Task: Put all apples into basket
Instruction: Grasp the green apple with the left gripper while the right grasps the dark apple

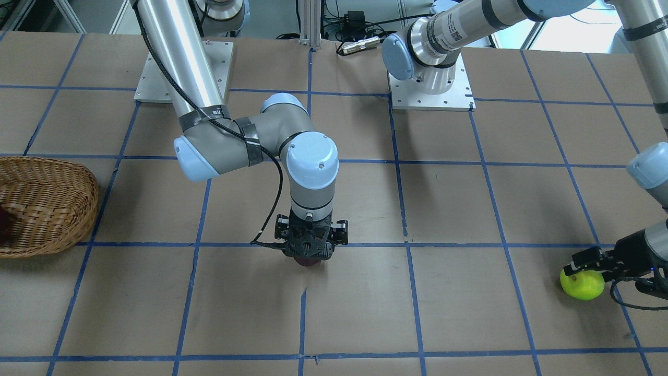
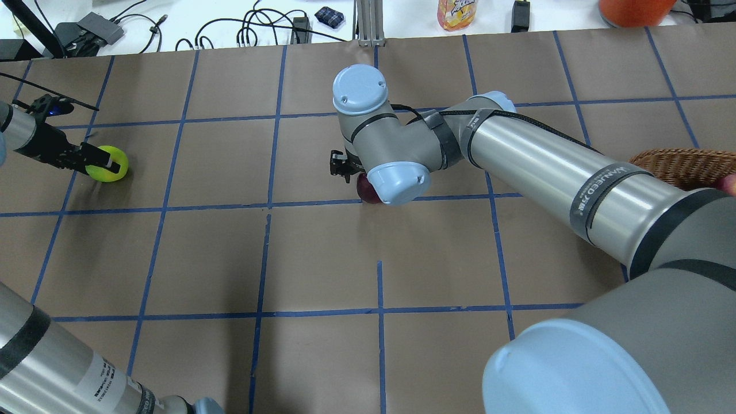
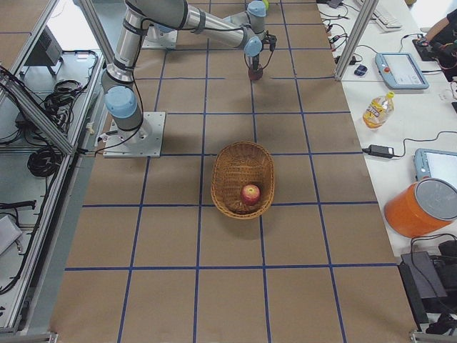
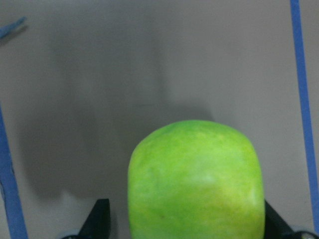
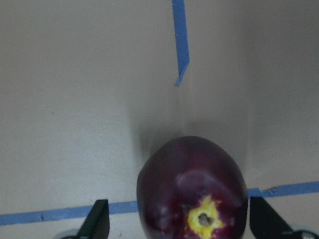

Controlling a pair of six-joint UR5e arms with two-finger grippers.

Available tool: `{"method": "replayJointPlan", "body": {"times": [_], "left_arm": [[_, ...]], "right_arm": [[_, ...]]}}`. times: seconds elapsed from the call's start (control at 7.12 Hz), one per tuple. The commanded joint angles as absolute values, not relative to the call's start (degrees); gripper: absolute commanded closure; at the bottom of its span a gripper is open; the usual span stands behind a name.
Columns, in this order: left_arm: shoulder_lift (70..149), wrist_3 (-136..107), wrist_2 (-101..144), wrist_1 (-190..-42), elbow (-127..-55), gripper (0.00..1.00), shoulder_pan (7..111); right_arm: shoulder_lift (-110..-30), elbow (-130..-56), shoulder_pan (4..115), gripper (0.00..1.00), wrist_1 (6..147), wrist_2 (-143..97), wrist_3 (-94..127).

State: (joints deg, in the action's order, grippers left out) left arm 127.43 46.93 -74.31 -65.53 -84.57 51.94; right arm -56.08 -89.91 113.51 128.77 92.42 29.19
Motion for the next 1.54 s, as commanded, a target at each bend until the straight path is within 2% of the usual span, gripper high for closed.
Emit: {"method": "replayJointPlan", "body": {"times": [0.0, 0.14, 0.28, 0.42, 0.56, 0.98, 1.26, 1.4], "left_arm": [[127.88, 46.67, -73.21, -65.74, -84.55, 0.25, 52.03], [127.36, 46.76, -73.56, -65.83, -84.46, 0.61, 52.21], [126.14, 46.67, -73.74, -66.35, -84.29, 0.75, 52.73], [123.77, 43.02, -73.74, -72.36, -83.94, 0.82, 54.39], [120.36, 37.93, -73.39, -78.95, -84.02, 0.84, 57.54], [110.95, 16.88, -73.65, -80.6, -91.29, 0.84, 69.65], [108.2, -2.79, -74.26, -74.93, -94.74, 0.84, 83.15], [110.11, -15.69, -76.88, -68.36, -94.83, 0.84, 91.58]], "right_arm": [[-53.44, -90.0, 113.55, 0.0, 131.75, 94.91, 29.18], [-53.26, -90.0, 113.55, 0.09, 131.84, 95.01, 29.09], [-53.52, -89.83, 113.47, 0.42, 131.4, 95.27, 28.92], [-54.13, -89.22, 113.21, 0.46, 130.61, 95.27, 28.65], [-56.05, -89.12, 111.2, 0.49, 130.43, 94.75, 26.83], [-67.73, -90.7, 95.86, 0.48, 117.12, 93.96, 12.92], [-74.24, -95.59, 83.39, 0.48, 116.72, 93.69, -2.38], [-76.79, -100.67, 75.84, 0.52, 118.28, 93.6, -10.9]]}}
